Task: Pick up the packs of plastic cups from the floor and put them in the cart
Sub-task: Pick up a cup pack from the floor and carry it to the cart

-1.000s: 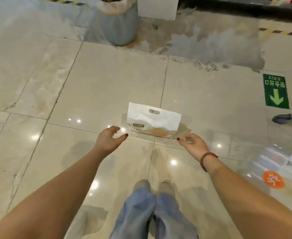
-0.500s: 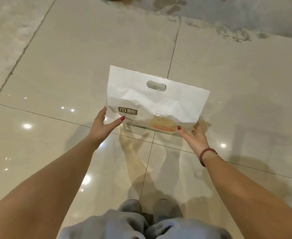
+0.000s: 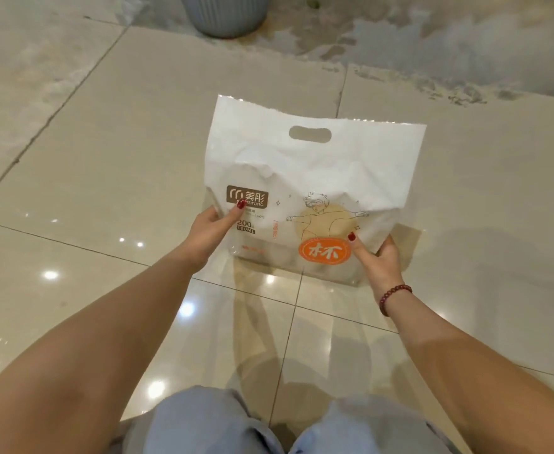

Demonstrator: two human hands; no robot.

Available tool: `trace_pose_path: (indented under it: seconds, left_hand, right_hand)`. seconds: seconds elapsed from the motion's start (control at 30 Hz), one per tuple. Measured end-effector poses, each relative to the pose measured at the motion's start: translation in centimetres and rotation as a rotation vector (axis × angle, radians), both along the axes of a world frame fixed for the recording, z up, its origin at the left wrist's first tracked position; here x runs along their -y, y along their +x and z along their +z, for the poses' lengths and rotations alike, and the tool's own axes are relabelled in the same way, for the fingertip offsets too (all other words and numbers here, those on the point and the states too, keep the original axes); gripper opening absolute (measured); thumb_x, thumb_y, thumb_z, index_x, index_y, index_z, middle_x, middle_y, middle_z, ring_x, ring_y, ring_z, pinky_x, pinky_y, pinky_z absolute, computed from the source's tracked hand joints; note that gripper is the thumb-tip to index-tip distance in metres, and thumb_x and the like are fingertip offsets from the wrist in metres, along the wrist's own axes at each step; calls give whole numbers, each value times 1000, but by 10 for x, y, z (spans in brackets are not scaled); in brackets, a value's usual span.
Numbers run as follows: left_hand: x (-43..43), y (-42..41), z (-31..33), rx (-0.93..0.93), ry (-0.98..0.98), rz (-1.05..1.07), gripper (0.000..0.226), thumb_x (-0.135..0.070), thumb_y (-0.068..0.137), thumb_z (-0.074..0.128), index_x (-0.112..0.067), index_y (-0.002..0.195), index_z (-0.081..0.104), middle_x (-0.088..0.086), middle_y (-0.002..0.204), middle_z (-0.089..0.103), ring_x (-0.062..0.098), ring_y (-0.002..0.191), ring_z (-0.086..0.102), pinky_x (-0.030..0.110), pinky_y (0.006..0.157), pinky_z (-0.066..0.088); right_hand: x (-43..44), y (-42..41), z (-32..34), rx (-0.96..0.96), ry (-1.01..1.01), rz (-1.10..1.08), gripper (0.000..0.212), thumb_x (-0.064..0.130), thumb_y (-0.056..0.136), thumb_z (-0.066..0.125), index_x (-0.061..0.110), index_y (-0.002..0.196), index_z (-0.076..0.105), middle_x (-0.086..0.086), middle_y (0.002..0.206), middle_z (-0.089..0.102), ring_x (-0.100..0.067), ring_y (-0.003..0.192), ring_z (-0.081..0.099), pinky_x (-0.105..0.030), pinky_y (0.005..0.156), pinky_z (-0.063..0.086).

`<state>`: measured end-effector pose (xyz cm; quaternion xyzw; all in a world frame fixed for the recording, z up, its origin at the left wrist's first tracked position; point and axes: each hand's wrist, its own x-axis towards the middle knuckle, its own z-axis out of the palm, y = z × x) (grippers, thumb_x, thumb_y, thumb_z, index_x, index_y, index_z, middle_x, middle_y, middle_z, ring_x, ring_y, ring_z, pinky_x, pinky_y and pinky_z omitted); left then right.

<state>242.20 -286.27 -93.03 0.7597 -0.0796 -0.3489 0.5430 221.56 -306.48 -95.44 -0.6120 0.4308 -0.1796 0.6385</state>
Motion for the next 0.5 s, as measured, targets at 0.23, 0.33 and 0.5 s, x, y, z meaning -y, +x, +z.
trace_pose_path:
  seconds: [0.23,0.33,0.5]
  left_hand:
    - [23,19,72,104,12,47,44,-43,71,81,-26,109,70,-4,100,76,14,96,72,38,90,55]
    - [26,22,138,187,78,60,47,-53,63,79,-34,105,69,-7,92,77,12,93,72,43,93,54]
    - [24,15,282,315,194,157,33,-58,69,78,-38,90,61,-13,83,73,4,89,67,37,91,51]
  right_hand:
    - [21,31,74,-52,37,-125,39,51,81,70,24,106,58,6,96,62,-9,87,60,-22,71,45]
    - [26,34,141,-84,35,-133,61,70,71,67,20,98,44,4,98,53,-14,91,54,-26,80,46]
    - [27,36,286,-103,3,-114,32,51,85,68,27,85,46,9,93,59,-9,86,56,-16,67,39]
